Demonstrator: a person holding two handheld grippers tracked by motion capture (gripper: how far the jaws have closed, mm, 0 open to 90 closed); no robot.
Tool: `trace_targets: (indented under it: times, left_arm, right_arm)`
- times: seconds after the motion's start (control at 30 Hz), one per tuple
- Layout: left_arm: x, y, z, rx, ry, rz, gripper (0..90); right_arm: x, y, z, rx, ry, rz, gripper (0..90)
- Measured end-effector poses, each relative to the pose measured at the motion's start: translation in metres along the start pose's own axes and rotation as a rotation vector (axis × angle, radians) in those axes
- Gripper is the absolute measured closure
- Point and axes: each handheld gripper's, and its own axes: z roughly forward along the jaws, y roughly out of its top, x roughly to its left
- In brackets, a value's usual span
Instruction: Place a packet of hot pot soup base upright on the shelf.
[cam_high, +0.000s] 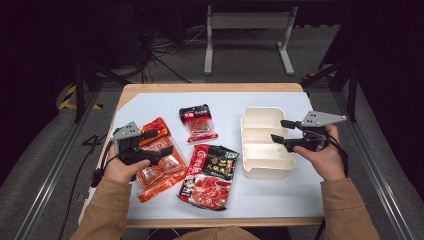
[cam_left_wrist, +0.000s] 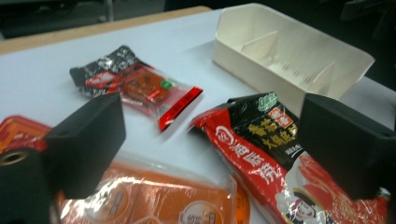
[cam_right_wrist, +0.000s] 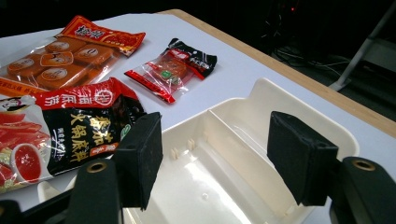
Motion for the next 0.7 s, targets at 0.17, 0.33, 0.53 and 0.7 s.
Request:
trace_targets:
  times: [0.17,0.33,0.53,0.7]
  left_arm:
    - [-0.005,0.006,0.001,0.007,0.006,0.018,12.8]
    - [-0.009,0.014,0.01,0.01,-0.027,0.033,21.5]
    - [-0.011,0.02,0.027,0.034,-0.043,0.024,27.1]
    - [-0.014,0.022,0.034,0.049,-0.039,0.031,28.0]
  right_arm:
    - [0.001,-0.001,-0.003,0.012,-0.019,-0.004,34.8]
    - [0.0,-0.001,-0.002,0.002,0.002,-0.016,39.4]
    - [0.002,-0.001,-0.002,0.002,0.014,-0.021,39.9]
    - [0.001,-0.001,-0.002,0.004,0.018,-0.011,40.6]
